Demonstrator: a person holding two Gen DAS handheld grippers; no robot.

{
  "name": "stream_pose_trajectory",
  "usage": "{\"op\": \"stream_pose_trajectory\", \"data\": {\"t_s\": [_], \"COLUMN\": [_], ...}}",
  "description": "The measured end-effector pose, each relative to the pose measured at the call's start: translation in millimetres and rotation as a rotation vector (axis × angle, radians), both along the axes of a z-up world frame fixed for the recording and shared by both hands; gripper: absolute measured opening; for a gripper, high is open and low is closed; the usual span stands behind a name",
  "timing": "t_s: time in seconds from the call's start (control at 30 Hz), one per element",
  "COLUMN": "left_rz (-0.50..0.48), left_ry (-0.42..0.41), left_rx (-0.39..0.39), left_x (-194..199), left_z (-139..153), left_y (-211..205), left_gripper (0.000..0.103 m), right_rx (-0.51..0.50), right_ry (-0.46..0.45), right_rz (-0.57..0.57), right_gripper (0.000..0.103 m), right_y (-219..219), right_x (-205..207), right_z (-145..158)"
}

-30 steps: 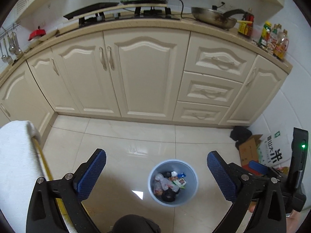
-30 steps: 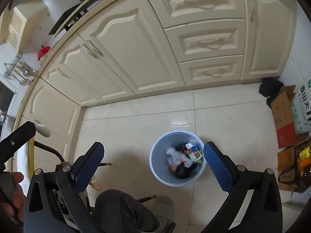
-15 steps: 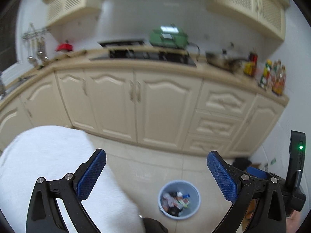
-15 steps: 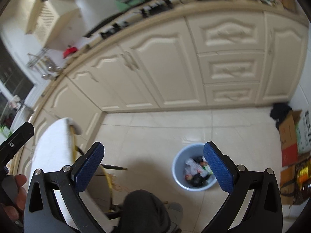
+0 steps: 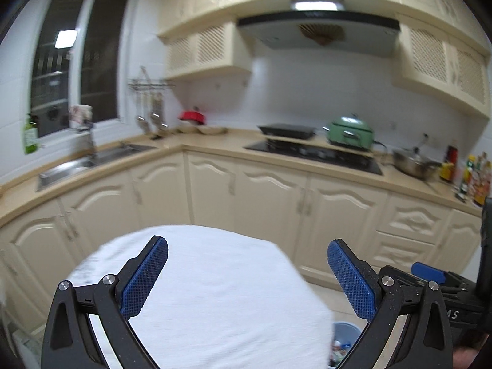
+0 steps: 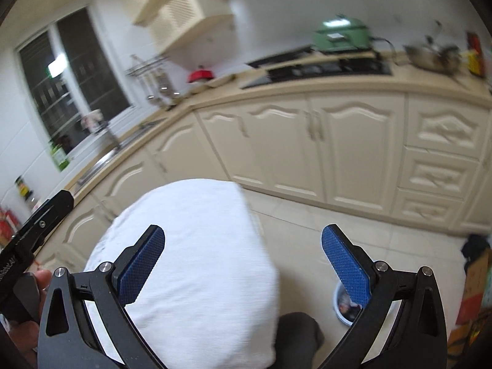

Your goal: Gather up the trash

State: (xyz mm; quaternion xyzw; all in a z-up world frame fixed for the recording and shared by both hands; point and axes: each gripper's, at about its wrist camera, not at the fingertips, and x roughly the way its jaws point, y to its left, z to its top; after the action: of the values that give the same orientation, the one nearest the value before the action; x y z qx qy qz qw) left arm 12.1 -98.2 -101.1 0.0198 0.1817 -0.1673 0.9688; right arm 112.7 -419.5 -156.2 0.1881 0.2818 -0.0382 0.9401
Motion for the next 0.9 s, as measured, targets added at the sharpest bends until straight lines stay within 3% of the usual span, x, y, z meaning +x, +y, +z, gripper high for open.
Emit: {"op": "stream_pose_trajectory", "data": {"t_s": [0.23, 0.43, 0.9], "left_rz": [0.131, 0.209, 0.271], "left_ry": [-0.053, -0.079, -0.073], "left_rx": [-0.005, 0.003, -0.058], "left_x": [-75, -119, -201], "left_z": [-2, -6, -31], "left_y": [51, 60, 82], "left_gripper": [0.102, 0.102, 0.102], "right_rx": [-0.078, -0.149, -0.256], "right_ry": [-0.043, -0.069, -0.141], "right_rz": [0.090, 0.144, 0.163], "right_gripper": [0.103, 0.103, 0.103], "right_y": [72, 126, 184], "right_x": [5, 1, -41], "right_z": [17, 21, 20]}}
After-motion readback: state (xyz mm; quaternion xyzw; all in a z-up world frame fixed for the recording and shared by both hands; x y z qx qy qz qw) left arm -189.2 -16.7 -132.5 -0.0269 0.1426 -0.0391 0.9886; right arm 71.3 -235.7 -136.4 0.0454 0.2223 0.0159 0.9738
